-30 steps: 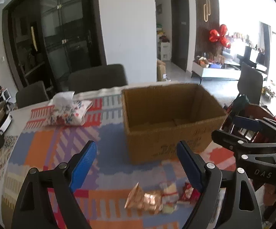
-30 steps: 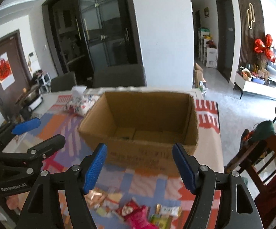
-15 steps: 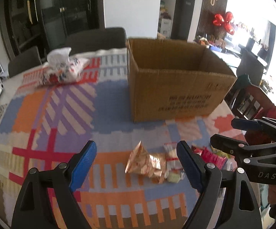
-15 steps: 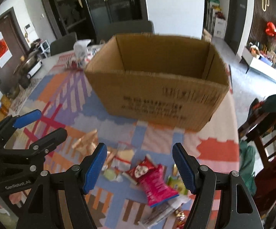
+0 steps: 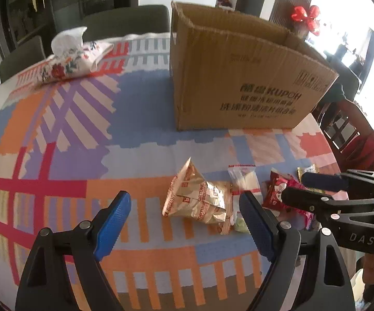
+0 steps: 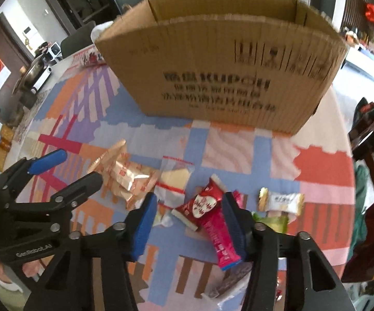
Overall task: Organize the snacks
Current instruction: 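Grasp the gold biscuit bag with the left gripper while the right grasps the red candy, then lift both snacks over the box and release them inside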
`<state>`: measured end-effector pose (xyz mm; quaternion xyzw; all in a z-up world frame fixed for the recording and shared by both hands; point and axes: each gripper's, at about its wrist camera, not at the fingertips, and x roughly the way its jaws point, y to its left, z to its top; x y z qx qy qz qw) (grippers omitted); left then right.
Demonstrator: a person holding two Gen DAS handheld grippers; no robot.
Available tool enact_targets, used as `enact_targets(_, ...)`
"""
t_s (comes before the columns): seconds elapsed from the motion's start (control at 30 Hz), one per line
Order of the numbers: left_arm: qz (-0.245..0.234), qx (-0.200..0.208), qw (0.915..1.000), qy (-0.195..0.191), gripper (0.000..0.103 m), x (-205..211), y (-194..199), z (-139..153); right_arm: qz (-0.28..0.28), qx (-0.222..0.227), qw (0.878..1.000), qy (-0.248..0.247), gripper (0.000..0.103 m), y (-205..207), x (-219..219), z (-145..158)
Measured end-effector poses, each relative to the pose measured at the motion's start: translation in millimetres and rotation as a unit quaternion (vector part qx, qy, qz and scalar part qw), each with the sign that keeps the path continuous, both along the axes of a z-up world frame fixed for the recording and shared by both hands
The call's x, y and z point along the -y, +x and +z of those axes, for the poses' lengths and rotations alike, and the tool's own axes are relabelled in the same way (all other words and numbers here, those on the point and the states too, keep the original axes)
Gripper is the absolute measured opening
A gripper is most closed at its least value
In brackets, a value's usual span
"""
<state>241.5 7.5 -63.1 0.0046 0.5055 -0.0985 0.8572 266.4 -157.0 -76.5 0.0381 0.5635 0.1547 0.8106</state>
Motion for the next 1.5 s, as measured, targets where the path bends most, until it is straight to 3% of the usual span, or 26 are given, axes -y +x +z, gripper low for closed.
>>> enact_targets(0.1,-0.001,-0.010,0.9999,-0.002,0.086,1.6,2.3,-6.5,-0.008,-0.019,1.000,0.009,0.043,1.0,-0.4,-10.2)
enact_targets(0.5,0.019,-0.044,0.9987,-0.019,0.085,4.9,22.7,-27.7,-0.053,-0.062,0.996,0.036,0.041,17.6,6.3,-36.3)
enact_targets(0.73,0.021,-0.061,0.9977,-0.018,0.072,7.3,30.5,-39.4,-0.056,-0.066,0.996,0.019,0.033,29.0,3.8,-48.5)
enact_targets(0.83,0.015,-0.069,0.9972,-0.024,0.060,9.1,28.8,-40.9,-0.054,-0.071,0.996,0.023,0.033,32.3,0.0,-53.5)
enact_targets(0.9,0.011,-0.075,0.9967,-0.028,0.057,10.1,27.2,-42.1,-0.049,-0.068,0.996,0.013,0.033,31.9,-2.9,-53.2)
enact_targets(1.23,0.005,-0.044,0.9990,-0.005,0.039,14.5,17.7,-27.2,-0.045,-0.056,0.997,0.013,0.027,27.7,-0.1,-52.6)
enact_targets(1.5,0.001,0.000,1.0000,0.006,0.037,15.7,7.6,-2.1,-0.047,-0.018,0.999,0.015,0.027,16.7,7.4,-30.4)
